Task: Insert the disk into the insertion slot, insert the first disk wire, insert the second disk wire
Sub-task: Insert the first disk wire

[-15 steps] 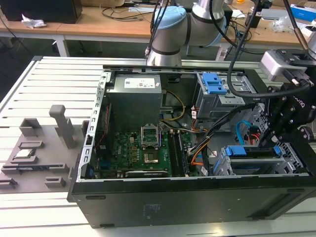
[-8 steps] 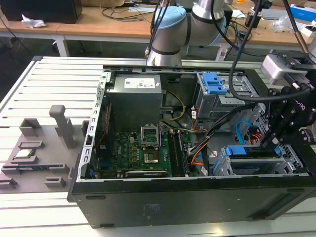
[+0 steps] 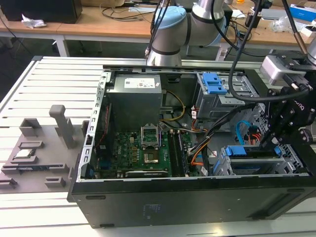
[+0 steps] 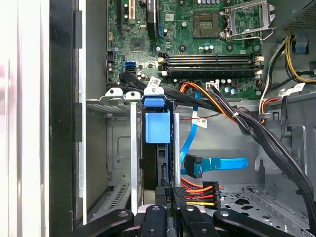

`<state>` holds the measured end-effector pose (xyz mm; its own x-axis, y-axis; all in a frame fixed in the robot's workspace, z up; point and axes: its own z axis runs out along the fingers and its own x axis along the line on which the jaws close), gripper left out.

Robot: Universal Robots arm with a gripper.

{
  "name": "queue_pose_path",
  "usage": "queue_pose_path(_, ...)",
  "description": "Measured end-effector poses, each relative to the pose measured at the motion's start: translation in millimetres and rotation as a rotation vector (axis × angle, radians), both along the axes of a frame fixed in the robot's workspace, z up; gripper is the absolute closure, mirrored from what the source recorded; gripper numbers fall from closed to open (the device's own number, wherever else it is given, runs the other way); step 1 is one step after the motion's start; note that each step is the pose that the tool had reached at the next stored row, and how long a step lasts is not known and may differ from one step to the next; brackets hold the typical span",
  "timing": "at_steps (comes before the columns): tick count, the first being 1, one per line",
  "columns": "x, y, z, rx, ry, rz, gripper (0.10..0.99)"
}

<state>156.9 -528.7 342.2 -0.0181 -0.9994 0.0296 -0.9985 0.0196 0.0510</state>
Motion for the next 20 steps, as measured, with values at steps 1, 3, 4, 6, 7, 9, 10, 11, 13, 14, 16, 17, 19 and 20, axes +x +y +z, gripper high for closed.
queue_pose_path(1, 0.2, 0.0, -0.1, 0.000, 0.0000, 0.000, 0.918)
queue_pose_path(3, 0.3, -0.2, -1.0, 0.000, 0.0001, 0.000, 0.918)
queue_pose_path(4, 0.3, -0.3, -1.4, 0.000, 0.0000, 0.000, 0.918)
queue_pose_path(6, 0.3, -0.4, -2.2, 0.000, 0.0000, 0.000, 0.918)
queue_pose_path(7, 0.3, -0.4, -2.7, 0.000, 0.0000, 0.000, 0.918)
queue_pose_path(9, 0.3, -0.4, -3.7, 0.000, 0.0000, 0.000, 0.918)
queue_pose_path(10, 0.3, -0.4, -4.5, 0.000, 0.0000, 0.000, 0.918)
queue_pose_path(11, 0.3, -0.4, -5.3, 0.000, 0.0000, 0.000, 0.918)
queue_pose_path(13, 0.3, -0.4, -5.8, 0.000, -0.0001, 0.000, 0.918)
queue_pose_path(14, 0.3, -0.4, -5.9, 0.000, 0.0000, 0.000, 0.918)
queue_pose_path(16, 0.3, -0.4, -6.2, 0.000, 0.0000, 0.000, 0.918)
queue_pose_path(17, 0.4, -0.4, -6.3, 0.000, 0.0000, 0.000, 0.906)
queue_pose_path(19, 0.3, -0.4, -6.5, 0.000, 0.0000, 0.000, 0.843)
queue_pose_path(20, 0.3, -0.4, -6.1, 0.000, 0.0000, 0.000, 0.843)
